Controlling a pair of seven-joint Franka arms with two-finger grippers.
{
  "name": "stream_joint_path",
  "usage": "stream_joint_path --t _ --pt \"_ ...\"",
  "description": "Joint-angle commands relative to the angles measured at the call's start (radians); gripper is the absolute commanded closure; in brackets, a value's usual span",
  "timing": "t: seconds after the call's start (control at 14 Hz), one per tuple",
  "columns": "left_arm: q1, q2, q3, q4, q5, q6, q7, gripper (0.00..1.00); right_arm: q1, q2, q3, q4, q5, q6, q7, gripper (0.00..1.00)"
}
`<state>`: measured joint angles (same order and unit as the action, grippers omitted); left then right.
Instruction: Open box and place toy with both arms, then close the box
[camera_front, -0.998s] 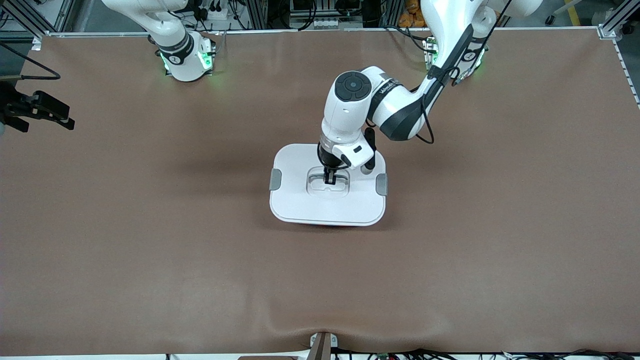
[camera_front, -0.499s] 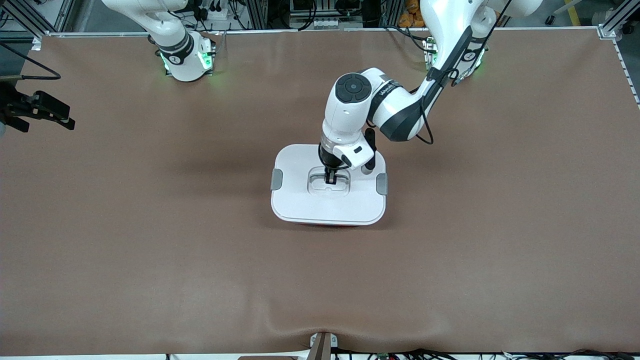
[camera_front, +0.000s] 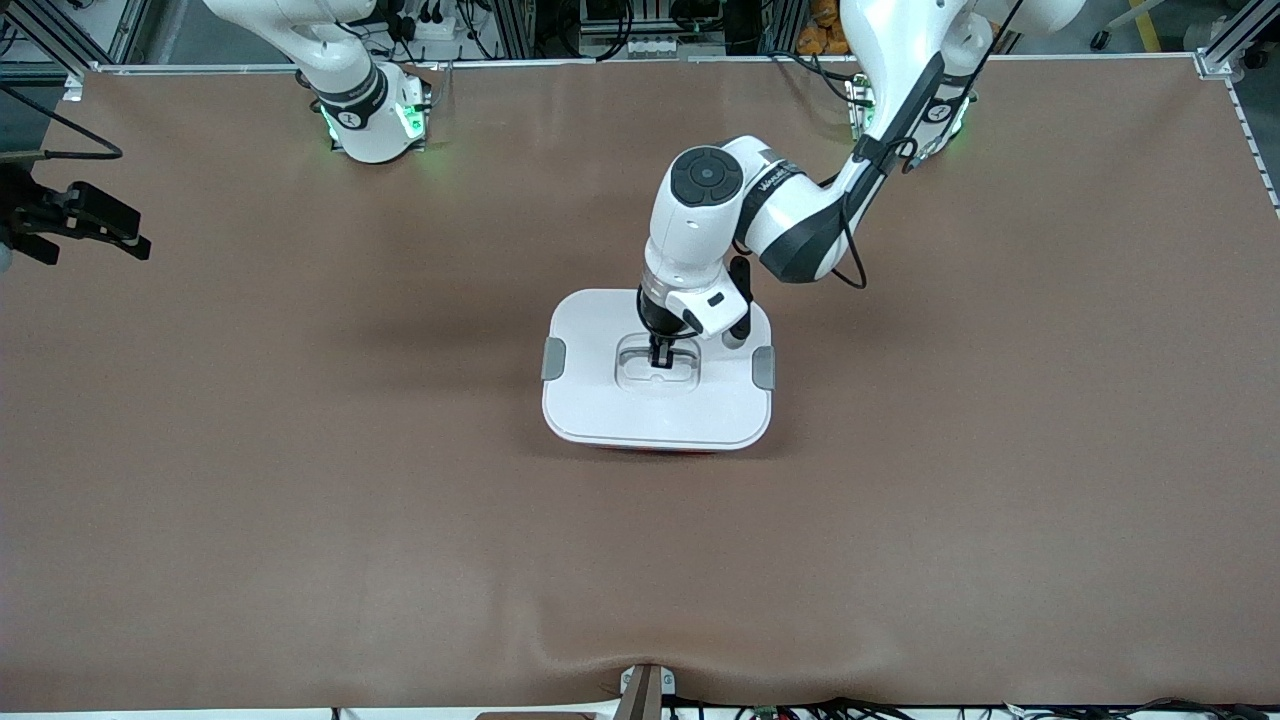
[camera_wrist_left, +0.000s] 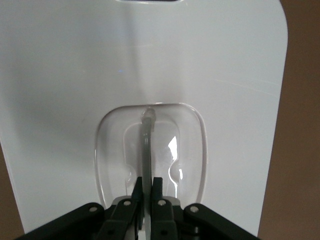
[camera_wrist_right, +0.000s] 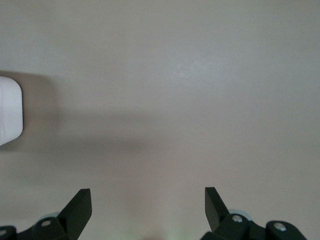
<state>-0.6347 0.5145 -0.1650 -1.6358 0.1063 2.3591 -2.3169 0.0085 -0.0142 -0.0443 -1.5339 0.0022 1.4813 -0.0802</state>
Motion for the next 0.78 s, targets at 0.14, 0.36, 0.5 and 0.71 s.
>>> stream_joint_path --t 0.14,0.36,0.5,0.71 --pt "0.0 -0.034 0.002 -0.021 0.024 0.003 -0.019 0.0 -0.016 0.0 0.011 0.008 -0.001 -0.003 -0.006 0.0" --pt "0.006 -0.062 0.004 -0.013 0.024 -0.026 -0.013 0.0 -0.016 -0.001 0.011 0.008 -0.002 -0.004 -0.006 0.0" --pt "0.006 -0.071 0.012 0.017 0.026 -0.069 0.007 0.0 -0.016 -0.001 0.011 0.008 -0.002 -0.006 -0.007 0.0" --pt "0.042 -0.073 0.012 0.083 0.026 -0.168 0.083 0.0 -0.016 -0.001 0.009 0.008 -0.005 -0.006 -0.009 0.0"
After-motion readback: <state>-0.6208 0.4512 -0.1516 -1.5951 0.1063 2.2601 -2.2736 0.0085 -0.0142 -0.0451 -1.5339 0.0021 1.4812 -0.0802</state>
